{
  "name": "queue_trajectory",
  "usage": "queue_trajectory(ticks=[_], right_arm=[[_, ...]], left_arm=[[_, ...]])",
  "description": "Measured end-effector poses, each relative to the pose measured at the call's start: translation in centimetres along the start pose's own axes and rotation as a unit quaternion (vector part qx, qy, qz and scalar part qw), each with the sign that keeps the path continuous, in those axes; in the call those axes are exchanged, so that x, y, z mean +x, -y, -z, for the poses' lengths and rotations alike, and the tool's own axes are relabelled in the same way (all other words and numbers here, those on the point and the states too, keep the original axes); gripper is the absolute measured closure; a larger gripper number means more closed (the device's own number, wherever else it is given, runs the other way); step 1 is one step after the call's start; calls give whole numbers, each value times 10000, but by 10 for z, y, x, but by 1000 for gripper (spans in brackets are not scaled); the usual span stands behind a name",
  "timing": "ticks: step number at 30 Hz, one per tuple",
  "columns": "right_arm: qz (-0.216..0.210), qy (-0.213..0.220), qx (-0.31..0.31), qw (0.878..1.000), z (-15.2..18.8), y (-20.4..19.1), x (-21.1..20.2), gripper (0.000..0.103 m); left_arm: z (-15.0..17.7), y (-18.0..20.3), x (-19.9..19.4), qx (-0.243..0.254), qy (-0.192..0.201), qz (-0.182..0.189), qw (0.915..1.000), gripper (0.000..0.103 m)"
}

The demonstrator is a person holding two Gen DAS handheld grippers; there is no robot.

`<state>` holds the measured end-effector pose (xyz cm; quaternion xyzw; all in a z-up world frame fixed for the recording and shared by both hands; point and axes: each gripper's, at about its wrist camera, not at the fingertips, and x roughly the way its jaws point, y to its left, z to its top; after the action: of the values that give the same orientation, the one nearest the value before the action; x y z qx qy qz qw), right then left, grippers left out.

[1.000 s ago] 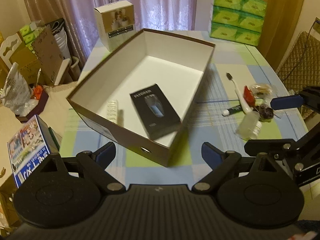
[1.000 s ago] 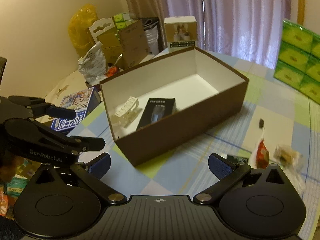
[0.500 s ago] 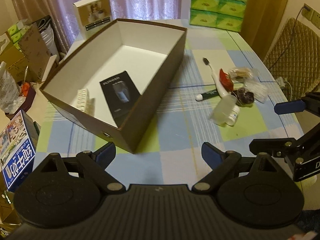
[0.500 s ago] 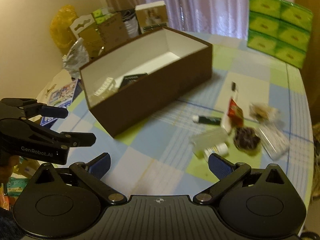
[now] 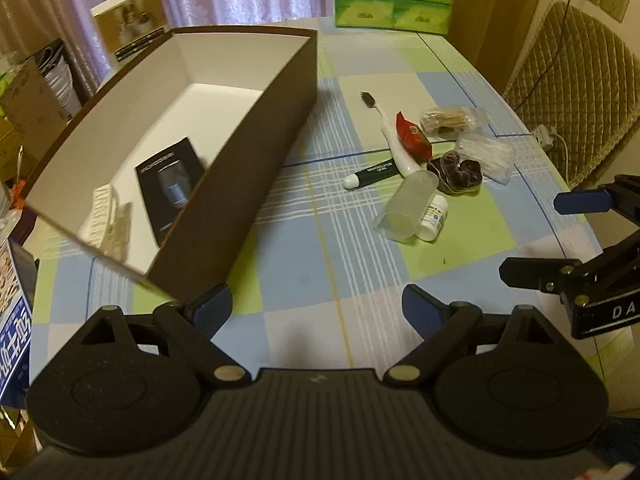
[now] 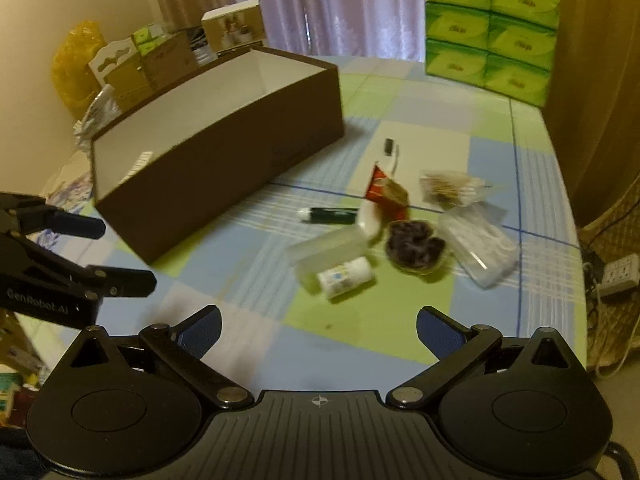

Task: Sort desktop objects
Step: 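Move both tools back toward the remaining objects on the table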

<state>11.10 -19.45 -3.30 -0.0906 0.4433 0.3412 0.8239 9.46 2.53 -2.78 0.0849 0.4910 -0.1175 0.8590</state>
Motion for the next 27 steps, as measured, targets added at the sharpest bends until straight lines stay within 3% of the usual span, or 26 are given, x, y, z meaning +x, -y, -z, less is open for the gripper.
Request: queue_trajectory(ticks=[5, 13, 27], right_arm=[[34, 0, -101, 9999, 4, 8, 16, 3], [5, -110, -475, 9988, 2, 12, 48, 33], [10, -403, -770, 9962, -7, 19, 93, 36]], left_arm=[[-10, 6, 24, 81, -98, 32, 9999, 14], [-22, 12, 61, 234, -346, 66, 9991, 15], [-45, 12, 109, 456, -692, 164, 9964, 15]])
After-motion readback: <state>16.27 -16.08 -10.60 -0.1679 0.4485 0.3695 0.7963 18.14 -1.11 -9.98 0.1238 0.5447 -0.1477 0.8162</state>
